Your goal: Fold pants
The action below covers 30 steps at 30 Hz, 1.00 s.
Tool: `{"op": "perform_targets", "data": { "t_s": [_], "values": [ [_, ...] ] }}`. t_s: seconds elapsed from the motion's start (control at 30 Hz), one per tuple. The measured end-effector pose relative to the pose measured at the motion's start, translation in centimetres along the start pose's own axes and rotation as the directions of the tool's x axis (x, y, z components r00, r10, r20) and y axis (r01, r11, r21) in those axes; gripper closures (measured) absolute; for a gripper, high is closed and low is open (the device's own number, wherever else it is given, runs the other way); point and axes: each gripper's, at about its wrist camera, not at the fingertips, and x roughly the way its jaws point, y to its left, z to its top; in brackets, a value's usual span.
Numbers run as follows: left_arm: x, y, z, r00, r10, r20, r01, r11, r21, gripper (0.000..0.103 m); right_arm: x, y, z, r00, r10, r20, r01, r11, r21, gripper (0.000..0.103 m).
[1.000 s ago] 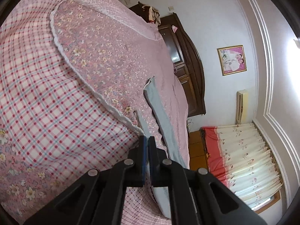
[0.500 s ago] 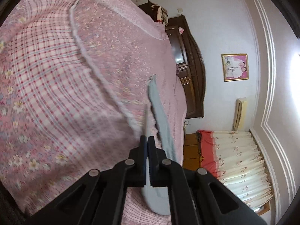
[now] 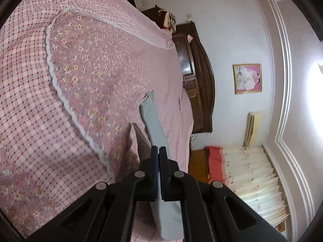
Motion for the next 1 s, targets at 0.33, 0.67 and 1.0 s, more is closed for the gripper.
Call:
{"op": "perform_targets", "data": {
  "t_s": [0.33,0.67,1.0],
  "values": [
    [3.4,-5.0,4.0,0.997,-0.015,0.077,0.012,0.999,0.032,0.102,1.5,-1.5,4.4,0.996,0.051,0.075,-0.060,0.991,0.122,0.096],
    [13.4,-6.4,8.9,0.995,0.016,0.095,-0.025,0.995,0.097,0.102,9.9,-4.9,6.5,0.996,-0.084,0.025,0.082,0.995,0.064,0.096],
    [21.5,-6.3,12.0,0.996,0.090,0.022,-0.092,0.984,0.151,0.102,16.6,-8.9,7.8,0.980,-0.189,-0.055,0.193,0.978,0.076,0.096]
  ]
}}
